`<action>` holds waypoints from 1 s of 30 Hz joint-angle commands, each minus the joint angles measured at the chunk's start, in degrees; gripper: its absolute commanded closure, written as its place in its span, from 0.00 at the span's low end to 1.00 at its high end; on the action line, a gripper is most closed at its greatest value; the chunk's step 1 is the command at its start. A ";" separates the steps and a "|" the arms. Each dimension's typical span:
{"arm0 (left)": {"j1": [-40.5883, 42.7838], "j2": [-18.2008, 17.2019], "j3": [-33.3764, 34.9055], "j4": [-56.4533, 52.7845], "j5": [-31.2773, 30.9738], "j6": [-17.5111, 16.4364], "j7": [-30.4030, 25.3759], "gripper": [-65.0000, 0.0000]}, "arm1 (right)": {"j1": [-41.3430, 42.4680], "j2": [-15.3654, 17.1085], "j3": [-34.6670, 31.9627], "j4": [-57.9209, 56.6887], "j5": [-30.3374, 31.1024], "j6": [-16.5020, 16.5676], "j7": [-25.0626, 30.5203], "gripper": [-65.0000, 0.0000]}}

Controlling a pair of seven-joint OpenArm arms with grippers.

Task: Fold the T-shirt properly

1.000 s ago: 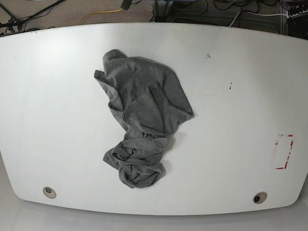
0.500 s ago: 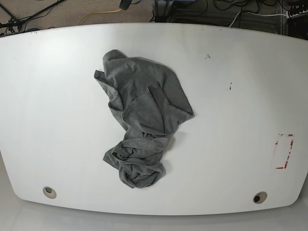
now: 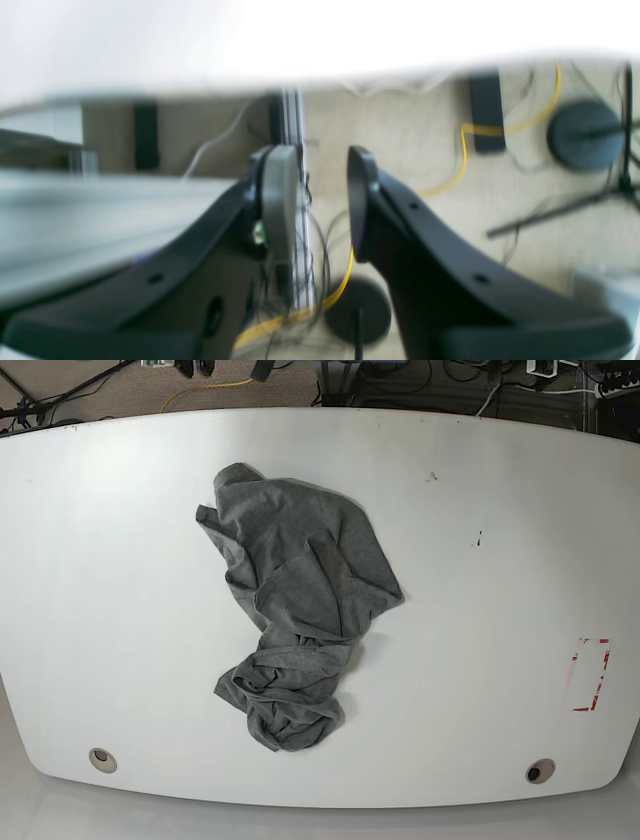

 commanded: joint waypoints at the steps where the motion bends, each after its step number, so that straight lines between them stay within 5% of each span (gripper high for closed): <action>1: 0.83 -0.13 0.41 1.31 -0.09 0.38 -1.00 0.33 | 2.37 0.23 1.05 1.27 -0.16 0.11 1.48 0.74; 7: -2.60 -0.13 3.40 1.31 -0.09 0.38 -1.00 0.33 | 10.19 2.78 1.84 1.19 -0.25 0.11 1.04 0.73; 12: -4.09 1.36 4.11 1.31 -0.18 0.47 -1.00 0.33 | 17.49 4.36 1.58 2.06 -0.25 0.11 -4.76 0.73; 22: -5.24 3.91 4.02 1.31 -0.09 0.56 -1.00 0.33 | 37.18 7.88 1.40 1.89 0.36 0.46 -24.19 0.73; 26: -5.32 4.00 4.02 1.22 0.00 0.56 -1.00 0.33 | 46.67 7.79 1.40 1.10 -0.16 5.47 -32.36 0.73; 30: -6.64 4.00 4.02 1.22 0.00 0.56 -1.00 0.33 | 56.17 7.70 1.40 -1.98 -0.08 7.58 -39.13 0.58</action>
